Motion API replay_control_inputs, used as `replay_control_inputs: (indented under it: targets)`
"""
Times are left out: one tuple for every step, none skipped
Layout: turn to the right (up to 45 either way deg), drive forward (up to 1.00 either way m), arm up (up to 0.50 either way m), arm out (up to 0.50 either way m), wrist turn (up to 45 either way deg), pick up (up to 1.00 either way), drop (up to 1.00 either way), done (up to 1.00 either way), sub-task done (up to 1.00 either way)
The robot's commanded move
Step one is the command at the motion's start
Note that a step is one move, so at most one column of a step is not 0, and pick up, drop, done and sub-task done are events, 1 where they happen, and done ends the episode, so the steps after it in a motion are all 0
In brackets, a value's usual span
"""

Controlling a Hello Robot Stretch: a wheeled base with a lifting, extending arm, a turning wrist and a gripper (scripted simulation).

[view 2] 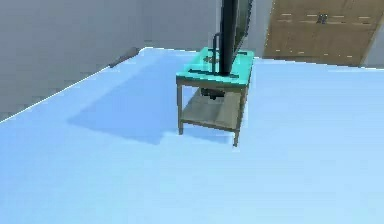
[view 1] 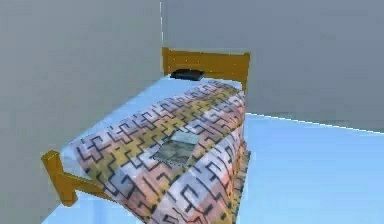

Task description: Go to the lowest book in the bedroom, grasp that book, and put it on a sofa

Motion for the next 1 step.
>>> replay_control_inputs:
  targets:
    - [45.0, 0.0, 0.0, 0.0, 0.0, 0.0, 0.0, 0.0, 0.0]
